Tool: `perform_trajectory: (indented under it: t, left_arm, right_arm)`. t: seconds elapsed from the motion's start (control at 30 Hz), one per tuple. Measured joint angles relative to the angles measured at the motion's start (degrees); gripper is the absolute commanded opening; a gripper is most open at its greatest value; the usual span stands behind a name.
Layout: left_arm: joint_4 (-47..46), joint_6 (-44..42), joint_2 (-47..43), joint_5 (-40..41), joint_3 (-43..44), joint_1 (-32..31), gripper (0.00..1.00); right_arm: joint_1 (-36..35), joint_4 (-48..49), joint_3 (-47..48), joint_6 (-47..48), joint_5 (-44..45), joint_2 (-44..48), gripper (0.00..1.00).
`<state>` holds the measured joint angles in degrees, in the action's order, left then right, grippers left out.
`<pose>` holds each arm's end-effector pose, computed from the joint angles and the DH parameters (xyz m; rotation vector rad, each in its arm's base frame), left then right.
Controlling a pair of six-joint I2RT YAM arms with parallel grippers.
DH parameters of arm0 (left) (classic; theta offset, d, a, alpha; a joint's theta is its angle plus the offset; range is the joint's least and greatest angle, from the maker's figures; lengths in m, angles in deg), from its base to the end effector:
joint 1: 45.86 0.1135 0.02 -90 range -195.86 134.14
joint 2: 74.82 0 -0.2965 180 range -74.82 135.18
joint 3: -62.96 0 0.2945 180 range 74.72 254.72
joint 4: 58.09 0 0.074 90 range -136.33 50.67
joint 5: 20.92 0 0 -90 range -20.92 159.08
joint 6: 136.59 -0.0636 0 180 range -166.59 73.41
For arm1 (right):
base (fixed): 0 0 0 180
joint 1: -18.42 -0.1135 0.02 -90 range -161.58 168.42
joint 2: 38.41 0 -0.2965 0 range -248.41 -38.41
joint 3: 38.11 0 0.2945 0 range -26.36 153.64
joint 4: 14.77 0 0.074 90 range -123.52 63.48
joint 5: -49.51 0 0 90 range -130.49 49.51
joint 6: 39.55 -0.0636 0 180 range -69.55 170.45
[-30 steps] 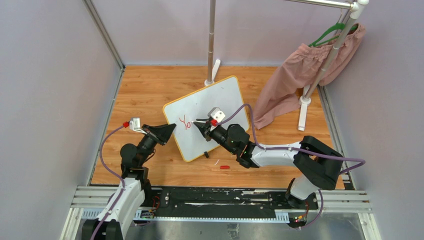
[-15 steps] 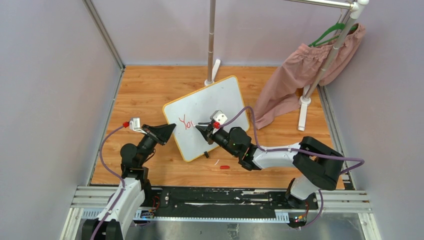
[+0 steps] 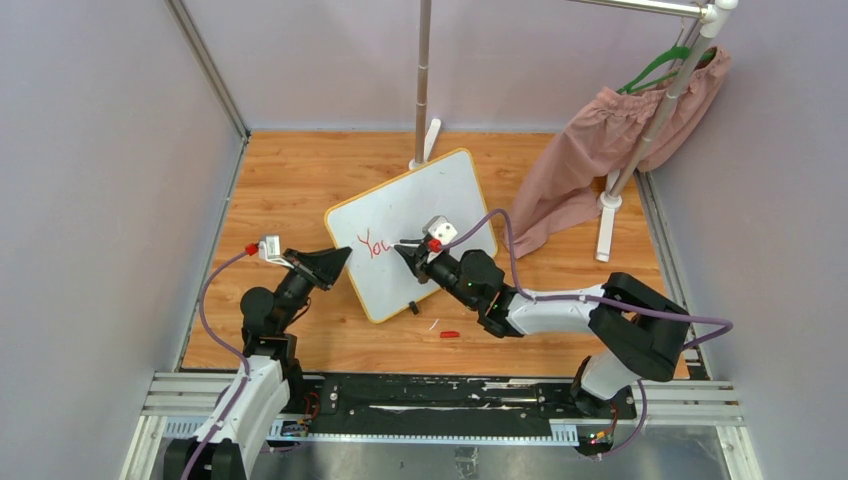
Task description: Write a sentence on the whiteboard
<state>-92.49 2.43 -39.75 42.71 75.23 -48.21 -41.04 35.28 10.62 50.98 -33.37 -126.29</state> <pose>0.1758 -0.0355 0.1961 -0.1875 1.4617 -1.0518 0.1958 0.3164 0.2498 -0.6179 1.2846 0.7697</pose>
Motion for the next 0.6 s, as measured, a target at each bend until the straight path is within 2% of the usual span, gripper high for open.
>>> perform_trajectory:
  t: [0.6]
  left_arm:
    - [0.0, -0.02, 0.0, -0.02, 0.0, 0.0, 0.0]
  right_arm:
    - [1.09, -1.51, 2.95, 0.81, -0.02, -0.04, 0.0]
